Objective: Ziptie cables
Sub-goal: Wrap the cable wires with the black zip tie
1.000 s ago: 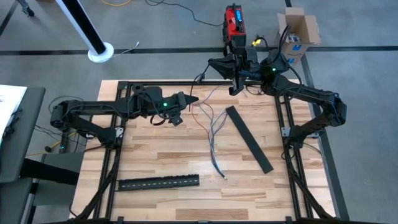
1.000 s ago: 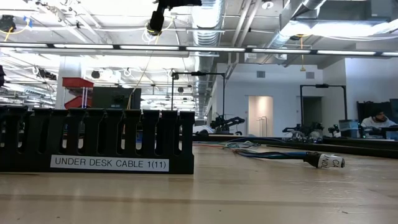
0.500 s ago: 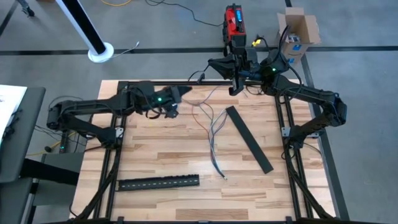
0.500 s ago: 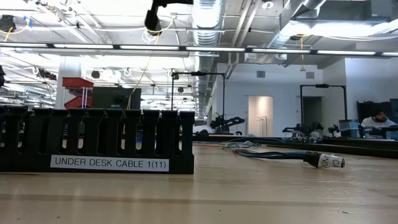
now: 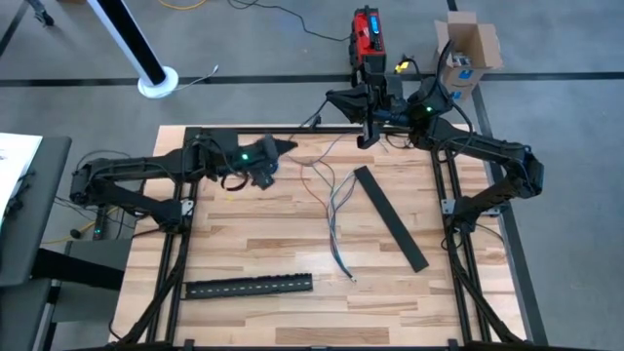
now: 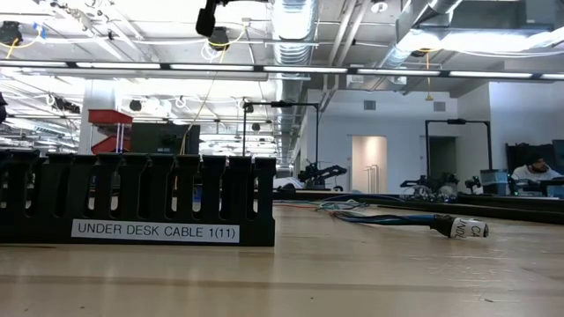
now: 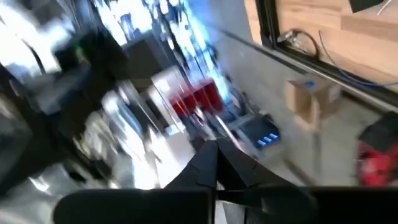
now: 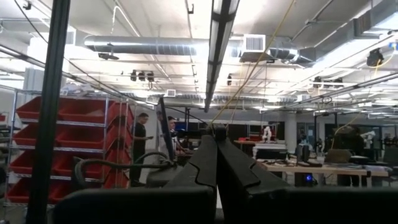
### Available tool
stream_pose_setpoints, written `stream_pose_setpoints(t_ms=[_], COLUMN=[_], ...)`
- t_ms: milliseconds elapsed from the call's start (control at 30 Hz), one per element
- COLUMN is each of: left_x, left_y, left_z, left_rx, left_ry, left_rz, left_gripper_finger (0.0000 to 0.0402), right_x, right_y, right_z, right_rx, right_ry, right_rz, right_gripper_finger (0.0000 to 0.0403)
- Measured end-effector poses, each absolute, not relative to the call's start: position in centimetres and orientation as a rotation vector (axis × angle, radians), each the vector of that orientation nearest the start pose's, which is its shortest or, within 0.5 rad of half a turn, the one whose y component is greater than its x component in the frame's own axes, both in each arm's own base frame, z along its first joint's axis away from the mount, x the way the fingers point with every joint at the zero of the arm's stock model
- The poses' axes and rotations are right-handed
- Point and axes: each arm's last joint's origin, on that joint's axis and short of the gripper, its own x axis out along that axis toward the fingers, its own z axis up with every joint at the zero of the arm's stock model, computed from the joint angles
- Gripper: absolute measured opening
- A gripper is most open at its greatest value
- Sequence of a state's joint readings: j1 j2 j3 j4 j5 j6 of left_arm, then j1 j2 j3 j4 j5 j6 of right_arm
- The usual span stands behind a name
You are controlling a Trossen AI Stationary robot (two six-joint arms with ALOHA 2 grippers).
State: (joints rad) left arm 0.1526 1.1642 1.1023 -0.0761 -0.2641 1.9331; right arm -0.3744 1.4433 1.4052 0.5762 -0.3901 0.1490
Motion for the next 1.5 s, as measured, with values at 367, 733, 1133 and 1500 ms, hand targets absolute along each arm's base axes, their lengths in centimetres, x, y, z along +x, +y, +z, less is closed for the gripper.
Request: stream_pose_setpoints(t_ms=[367, 733, 1133, 1500], left_x=[22.8, 18.4, 9.2, 11.8], left_y=[3.1, 1.9, 0.1, 1.4], left_z=[41.6, 42.5, 46.7, 44.2], left_rx=[1.078, 0.517, 0.034, 0.230], left_ry=[-0.092, -0.047, -0.444, -0.163], left_rz=[0.111, 0.155, -0.199, 0.201], left_gripper_finger=[0.0000, 0.0000, 0.0000, 0.0000], right_x=[29.8, 30.1, 30.3, 30.8], right_y=[-10.6, -9.8, -9.3, -9.0], right_z=[46.3, 46.2, 46.2, 45.5], right_rx=[-0.042, -0.032, -0.026, 0.036], right_ry=[-0.485, -0.478, -0.473, -0.398], right_rz=[0.028, 0.053, 0.068, 0.073], right_gripper_finger=[0.0000, 0.0000, 0.0000, 0.0000])
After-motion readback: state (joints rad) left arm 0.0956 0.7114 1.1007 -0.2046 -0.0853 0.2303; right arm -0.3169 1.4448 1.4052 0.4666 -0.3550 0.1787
